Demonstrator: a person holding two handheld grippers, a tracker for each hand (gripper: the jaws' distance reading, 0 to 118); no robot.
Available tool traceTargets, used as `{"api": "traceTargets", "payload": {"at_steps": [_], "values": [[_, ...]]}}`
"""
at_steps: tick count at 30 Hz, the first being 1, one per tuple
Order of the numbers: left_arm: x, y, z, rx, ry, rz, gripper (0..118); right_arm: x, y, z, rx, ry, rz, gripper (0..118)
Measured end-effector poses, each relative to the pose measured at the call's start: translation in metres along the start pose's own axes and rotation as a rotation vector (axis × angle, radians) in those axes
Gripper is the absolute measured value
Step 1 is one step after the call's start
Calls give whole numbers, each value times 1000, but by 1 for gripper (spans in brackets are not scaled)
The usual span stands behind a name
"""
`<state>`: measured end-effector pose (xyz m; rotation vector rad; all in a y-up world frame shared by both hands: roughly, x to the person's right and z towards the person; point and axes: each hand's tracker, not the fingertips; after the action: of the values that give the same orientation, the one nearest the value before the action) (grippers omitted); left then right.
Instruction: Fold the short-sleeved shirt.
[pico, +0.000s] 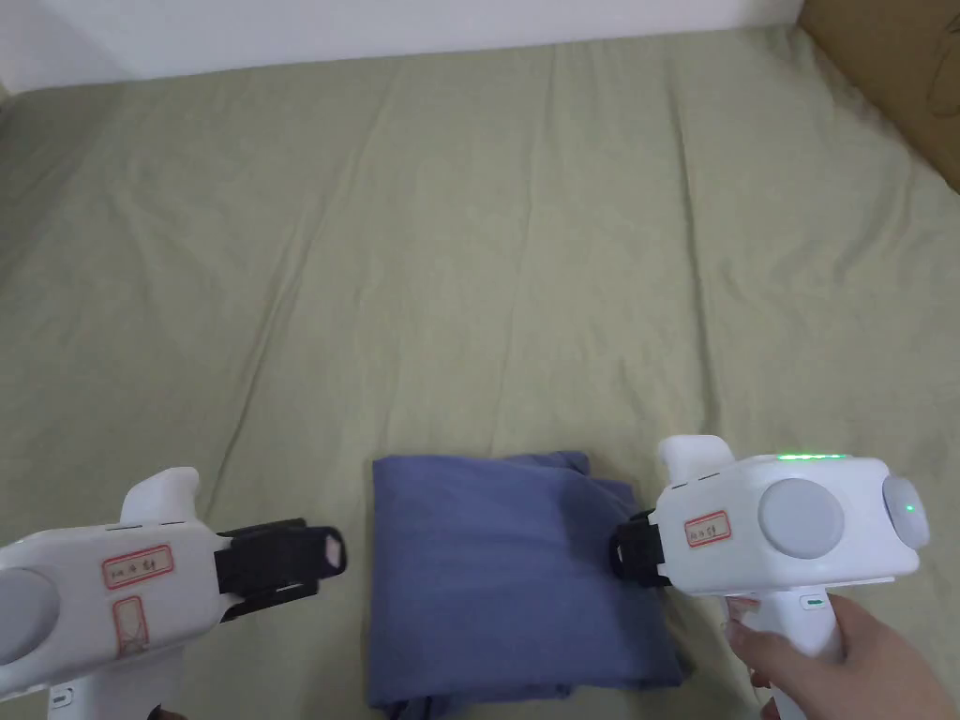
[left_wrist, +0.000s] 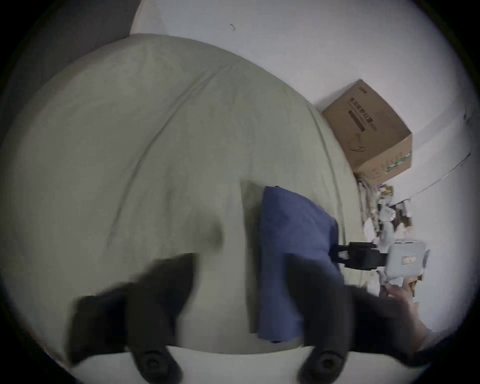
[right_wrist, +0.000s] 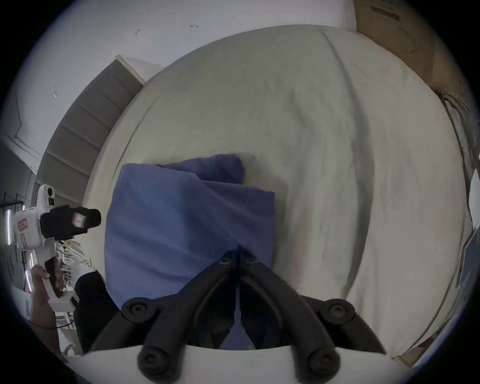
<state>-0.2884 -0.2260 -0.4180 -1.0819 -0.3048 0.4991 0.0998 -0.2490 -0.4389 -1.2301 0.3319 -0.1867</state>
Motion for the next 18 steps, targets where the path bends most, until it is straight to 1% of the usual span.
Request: {"api": "traceTargets", "payload": {"at_steps": [2, 4, 6, 9, 12, 13, 14, 17, 18], "values": [[-7, 1, -5, 7, -138, 49, 97, -5, -1, -2, -4, -21, 36, 5], [-23, 5, -18, -3, -350, 142, 98, -10, 0, -4, -6, -42, 70, 5], [-40, 6, -41, -56, -526, 241, 109, -14, -1, -3, -5, -54, 101, 5], [-54, 2, -87, -205, -654, 388, 110, -12, -1, -2, -3, -52, 111, 5], [-41, -1, -105, -207, -831, 382, 110, -8, -1, -3, -1, -35, 86, 4], [-32, -2, -115, -250, -852, 399, 110, -7, -2, -3, 0, -32, 79, 4], [-27, -3, -122, -284, -838, 411, 110, -7, -2, -3, 1, -30, 77, 4], [-16, -7, -129, -267, -858, 323, 110, -7, -2, -5, 1, -30, 76, 4], [-19, -6, -130, -268, -869, 310, 106, -6, -2, -5, 1, -28, 74, 4]]}}
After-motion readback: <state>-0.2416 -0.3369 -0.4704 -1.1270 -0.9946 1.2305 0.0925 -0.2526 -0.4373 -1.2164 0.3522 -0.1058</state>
